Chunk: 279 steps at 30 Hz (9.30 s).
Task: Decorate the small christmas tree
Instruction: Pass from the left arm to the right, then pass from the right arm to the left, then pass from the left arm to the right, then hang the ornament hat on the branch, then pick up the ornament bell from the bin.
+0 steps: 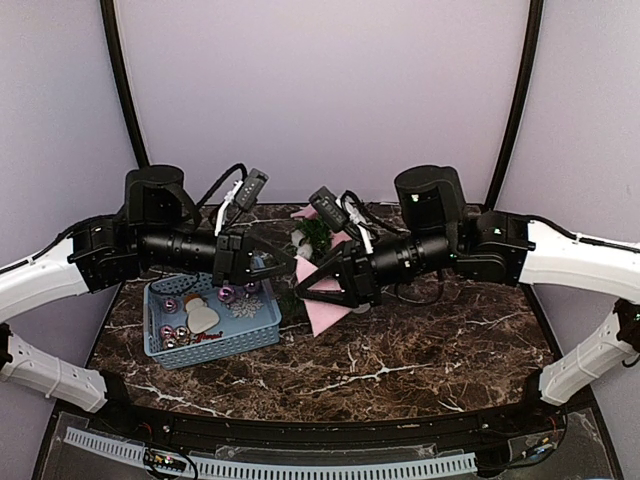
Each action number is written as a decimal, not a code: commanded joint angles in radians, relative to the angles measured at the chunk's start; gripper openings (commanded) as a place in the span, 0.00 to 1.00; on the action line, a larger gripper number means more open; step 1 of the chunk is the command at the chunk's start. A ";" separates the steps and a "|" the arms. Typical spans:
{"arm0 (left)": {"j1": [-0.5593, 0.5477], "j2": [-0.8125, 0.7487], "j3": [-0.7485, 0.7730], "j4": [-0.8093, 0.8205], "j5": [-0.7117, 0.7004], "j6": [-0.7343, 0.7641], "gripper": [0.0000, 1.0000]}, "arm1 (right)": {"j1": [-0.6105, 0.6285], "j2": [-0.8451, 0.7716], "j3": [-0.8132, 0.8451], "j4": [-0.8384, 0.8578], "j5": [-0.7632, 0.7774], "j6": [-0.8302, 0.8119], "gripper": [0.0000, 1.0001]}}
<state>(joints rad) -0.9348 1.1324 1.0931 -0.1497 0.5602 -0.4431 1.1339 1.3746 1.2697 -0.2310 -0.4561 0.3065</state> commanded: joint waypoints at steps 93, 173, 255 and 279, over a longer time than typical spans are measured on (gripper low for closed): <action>-0.078 0.015 -0.011 0.316 0.162 -0.194 0.24 | -0.042 -0.086 -0.020 0.000 -0.107 0.000 0.00; 0.214 -0.149 -0.289 0.147 -0.211 -0.400 0.91 | -0.441 -0.033 -0.316 0.227 0.123 -0.036 0.00; 0.438 -0.183 -0.572 -0.241 -0.589 -0.416 0.63 | -0.468 -0.365 -0.527 0.224 0.500 0.104 0.88; 0.488 -0.114 -0.503 -0.387 -0.807 -0.346 0.63 | -0.470 -0.348 -0.544 0.257 0.520 0.141 0.88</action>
<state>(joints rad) -0.4515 1.0672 0.5381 -0.4866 -0.1757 -0.8127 0.6678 1.0248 0.7326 -0.0250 0.0566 0.4332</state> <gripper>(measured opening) 0.614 0.876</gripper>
